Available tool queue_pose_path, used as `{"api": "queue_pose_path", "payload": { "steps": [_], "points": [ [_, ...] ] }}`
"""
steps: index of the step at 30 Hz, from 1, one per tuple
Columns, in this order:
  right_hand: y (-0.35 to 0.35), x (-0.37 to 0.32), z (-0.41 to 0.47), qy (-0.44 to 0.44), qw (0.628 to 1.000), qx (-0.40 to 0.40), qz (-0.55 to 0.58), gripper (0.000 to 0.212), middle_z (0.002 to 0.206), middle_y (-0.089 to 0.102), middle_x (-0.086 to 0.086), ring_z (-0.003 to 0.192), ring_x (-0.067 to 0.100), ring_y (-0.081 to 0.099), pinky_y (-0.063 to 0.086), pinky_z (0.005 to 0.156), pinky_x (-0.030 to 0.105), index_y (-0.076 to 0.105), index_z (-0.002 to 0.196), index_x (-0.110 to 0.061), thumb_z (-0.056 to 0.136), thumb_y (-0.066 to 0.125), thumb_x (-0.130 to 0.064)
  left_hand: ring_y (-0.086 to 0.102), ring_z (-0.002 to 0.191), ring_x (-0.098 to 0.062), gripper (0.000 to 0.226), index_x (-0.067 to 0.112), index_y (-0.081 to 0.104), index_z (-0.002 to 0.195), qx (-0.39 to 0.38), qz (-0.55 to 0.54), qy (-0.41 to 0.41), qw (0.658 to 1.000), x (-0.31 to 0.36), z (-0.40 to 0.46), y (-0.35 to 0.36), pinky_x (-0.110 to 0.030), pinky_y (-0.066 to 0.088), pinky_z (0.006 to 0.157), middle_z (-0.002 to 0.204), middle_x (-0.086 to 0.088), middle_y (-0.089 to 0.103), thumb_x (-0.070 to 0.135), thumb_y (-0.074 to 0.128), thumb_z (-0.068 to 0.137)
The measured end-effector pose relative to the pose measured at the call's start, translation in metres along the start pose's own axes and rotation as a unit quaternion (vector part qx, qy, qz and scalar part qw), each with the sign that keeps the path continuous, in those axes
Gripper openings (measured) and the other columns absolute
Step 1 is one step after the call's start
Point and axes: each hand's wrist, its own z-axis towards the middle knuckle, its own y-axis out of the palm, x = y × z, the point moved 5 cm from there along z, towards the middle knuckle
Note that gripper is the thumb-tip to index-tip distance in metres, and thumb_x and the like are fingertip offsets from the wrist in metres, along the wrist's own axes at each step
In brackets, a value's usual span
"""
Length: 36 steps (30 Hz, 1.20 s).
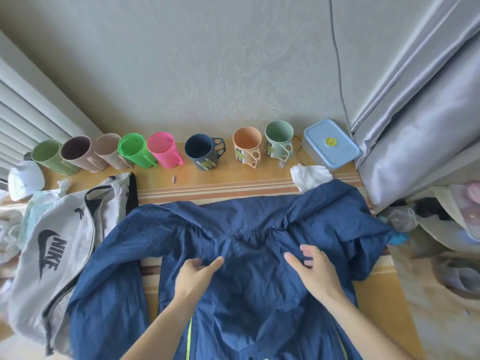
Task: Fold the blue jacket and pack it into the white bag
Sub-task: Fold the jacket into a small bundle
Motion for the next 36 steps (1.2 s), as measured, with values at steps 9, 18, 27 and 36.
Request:
{"api": "queue_pose_path", "payload": {
  "steps": [9,18,27,36],
  "points": [
    [-0.004,-0.041,0.038,-0.045,0.99,0.112,0.067,0.02,0.089,0.07,-0.01,0.082,0.005,0.067,0.051,0.072,0.017,0.07,0.106,-0.021,0.088,0.073,-0.015,0.064,0.095,-0.017,0.02,0.016,0.068,0.107,0.103,-0.164,0.143,0.971,0.06,0.014,0.006,-0.029,0.048,0.084,0.092,0.007,0.066,0.024,0.073,0.09],
    [-0.109,0.066,0.045,0.145,0.919,0.362,0.052,0.07,0.143,0.047,0.022,0.105,0.041,0.064,0.051,0.082,0.046,0.039,0.145,-0.008,0.086,0.076,-0.016,0.04,0.133,-0.019,0.045,0.033,0.055,0.136,0.138,0.224,0.503,0.823,0.077,-0.041,0.061,-0.029,0.043,0.096,0.148,0.005,0.043,0.034,0.067,0.093],
    [-0.189,0.107,0.047,0.079,0.88,0.453,0.123,0.022,0.102,0.073,0.021,0.092,0.039,0.07,0.053,0.077,0.028,0.074,0.095,-0.012,0.081,0.069,0.003,-0.005,0.157,-0.025,0.067,0.04,0.017,0.158,-0.066,0.469,0.335,0.815,0.028,-0.017,0.135,-0.04,0.024,0.124,0.169,0.003,-0.014,0.058,0.039,0.098],
    [-0.137,-0.08,-0.065,-0.534,0.755,0.346,-0.156,0.024,0.093,0.068,0.019,0.09,0.031,0.059,0.049,0.087,0.036,0.074,0.082,0.002,0.096,0.055,0.006,0.043,0.141,-0.014,0.038,0.036,0.058,0.134,-0.068,0.13,0.256,0.955,0.056,-0.058,0.124,-0.033,0.037,0.112,0.149,0.006,0.051,0.048,0.048,0.1]
  ]
}}
